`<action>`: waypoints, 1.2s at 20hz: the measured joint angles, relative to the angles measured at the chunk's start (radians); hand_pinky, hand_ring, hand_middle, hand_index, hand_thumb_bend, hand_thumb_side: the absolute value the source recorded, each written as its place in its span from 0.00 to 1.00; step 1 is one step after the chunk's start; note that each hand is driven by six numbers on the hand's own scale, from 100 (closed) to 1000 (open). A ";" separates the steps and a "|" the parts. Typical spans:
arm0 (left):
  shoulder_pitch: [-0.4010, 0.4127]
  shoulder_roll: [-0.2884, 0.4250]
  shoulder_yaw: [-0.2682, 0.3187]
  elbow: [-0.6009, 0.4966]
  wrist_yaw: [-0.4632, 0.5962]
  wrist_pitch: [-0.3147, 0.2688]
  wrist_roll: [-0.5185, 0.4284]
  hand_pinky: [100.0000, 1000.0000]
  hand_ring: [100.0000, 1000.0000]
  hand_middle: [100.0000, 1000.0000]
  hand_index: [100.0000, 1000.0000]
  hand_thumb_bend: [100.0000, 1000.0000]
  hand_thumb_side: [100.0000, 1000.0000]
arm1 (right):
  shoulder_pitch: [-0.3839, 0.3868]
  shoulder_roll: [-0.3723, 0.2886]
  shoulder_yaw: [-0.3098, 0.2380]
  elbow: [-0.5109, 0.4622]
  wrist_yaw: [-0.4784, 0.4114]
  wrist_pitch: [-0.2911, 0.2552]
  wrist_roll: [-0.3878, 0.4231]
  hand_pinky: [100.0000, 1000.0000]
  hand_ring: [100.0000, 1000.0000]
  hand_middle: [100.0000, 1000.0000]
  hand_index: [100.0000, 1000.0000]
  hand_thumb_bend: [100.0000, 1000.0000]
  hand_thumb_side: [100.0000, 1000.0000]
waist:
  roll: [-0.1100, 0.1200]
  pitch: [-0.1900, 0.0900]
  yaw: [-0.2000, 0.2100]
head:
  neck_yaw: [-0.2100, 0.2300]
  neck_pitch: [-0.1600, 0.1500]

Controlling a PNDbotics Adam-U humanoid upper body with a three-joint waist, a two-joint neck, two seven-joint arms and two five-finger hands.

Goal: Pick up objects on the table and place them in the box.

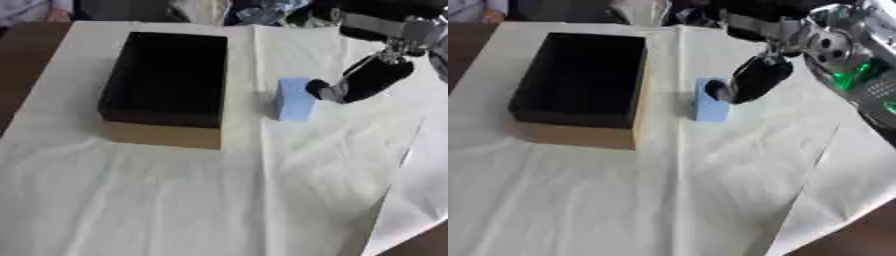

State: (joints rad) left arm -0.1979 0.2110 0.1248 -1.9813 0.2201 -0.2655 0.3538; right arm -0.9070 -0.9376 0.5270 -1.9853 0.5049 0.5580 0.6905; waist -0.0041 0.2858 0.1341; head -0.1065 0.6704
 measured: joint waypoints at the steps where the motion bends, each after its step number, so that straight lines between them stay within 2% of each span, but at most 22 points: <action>1: 0.000 0.000 -0.001 0.000 0.000 0.000 0.000 0.95 0.63 0.60 0.82 0.00 0.42 | -0.002 0.000 0.009 0.000 -0.001 0.006 -0.006 0.97 0.98 0.90 0.98 0.27 0.06 | 0.000 0.000 0.001 | 0.000 0.000; 10: 0.003 0.000 -0.003 0.000 0.004 0.002 -0.002 0.95 0.63 0.60 0.82 0.00 0.43 | -0.023 0.020 0.044 0.045 0.000 0.025 -0.025 0.97 0.99 0.91 0.99 0.24 0.11 | 0.003 0.000 0.001 | -0.001 -0.005; 17: 0.004 0.000 -0.004 0.000 0.007 0.003 -0.003 0.95 0.63 0.60 0.82 0.00 0.43 | -0.036 0.051 0.077 0.131 0.013 0.022 -0.022 0.98 1.00 0.93 1.00 0.29 0.17 | 0.004 0.003 0.005 | -0.005 -0.005; 19: 0.004 0.000 -0.004 0.000 0.007 0.003 -0.004 0.95 0.63 0.60 0.82 0.00 0.43 | -0.040 0.061 0.083 0.162 0.017 0.018 -0.018 0.98 1.00 0.94 1.00 0.30 0.17 | 0.006 0.005 0.008 | -0.005 -0.005; 24: 0.004 -0.001 -0.004 0.000 0.008 0.004 -0.005 0.95 0.63 0.60 0.82 0.00 0.43 | -0.045 0.078 0.093 0.235 0.022 0.003 -0.003 0.99 1.00 0.94 1.00 0.33 0.07 | 0.008 0.011 0.010 | -0.006 -0.006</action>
State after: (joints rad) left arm -0.1934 0.2102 0.1211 -1.9813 0.2276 -0.2611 0.3489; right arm -0.9518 -0.8599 0.6204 -1.7502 0.5267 0.5614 0.6871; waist 0.0042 0.2963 0.1439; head -0.1130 0.6649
